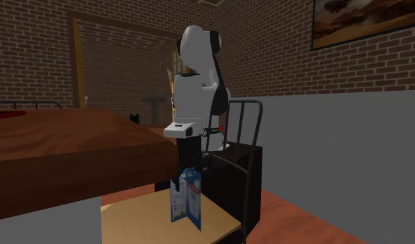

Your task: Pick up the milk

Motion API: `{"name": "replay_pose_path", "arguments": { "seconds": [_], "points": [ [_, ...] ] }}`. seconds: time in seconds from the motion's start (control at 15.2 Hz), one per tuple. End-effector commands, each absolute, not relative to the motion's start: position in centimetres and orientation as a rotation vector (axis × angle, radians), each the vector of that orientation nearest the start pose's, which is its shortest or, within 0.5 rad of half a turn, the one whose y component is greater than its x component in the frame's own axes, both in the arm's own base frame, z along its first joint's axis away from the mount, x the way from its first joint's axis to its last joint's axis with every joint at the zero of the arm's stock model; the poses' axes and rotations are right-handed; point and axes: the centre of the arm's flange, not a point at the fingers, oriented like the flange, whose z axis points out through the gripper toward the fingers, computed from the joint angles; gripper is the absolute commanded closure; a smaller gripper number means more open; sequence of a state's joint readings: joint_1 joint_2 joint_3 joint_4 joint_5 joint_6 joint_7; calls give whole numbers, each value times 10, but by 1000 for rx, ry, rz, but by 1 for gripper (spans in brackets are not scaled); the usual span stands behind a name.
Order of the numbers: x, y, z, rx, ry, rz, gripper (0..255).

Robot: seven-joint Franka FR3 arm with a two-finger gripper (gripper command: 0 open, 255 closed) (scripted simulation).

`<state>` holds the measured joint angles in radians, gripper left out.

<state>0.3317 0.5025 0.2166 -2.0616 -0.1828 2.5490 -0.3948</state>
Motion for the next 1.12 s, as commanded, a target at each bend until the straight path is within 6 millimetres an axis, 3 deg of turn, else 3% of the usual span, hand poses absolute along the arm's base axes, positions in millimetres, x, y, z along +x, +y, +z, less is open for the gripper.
{"name": "replay_pose_path", "arguments": {
  "seconds": [0.0, 0.92, 1.06],
  "points": [
    [504, 309, 196, -2703, -1597, -2, 255],
    [504, 309, 270, -2703, -1597, -2, 255],
    [504, 309, 271, -2703, -1597, -2, 255]
  ]
}}
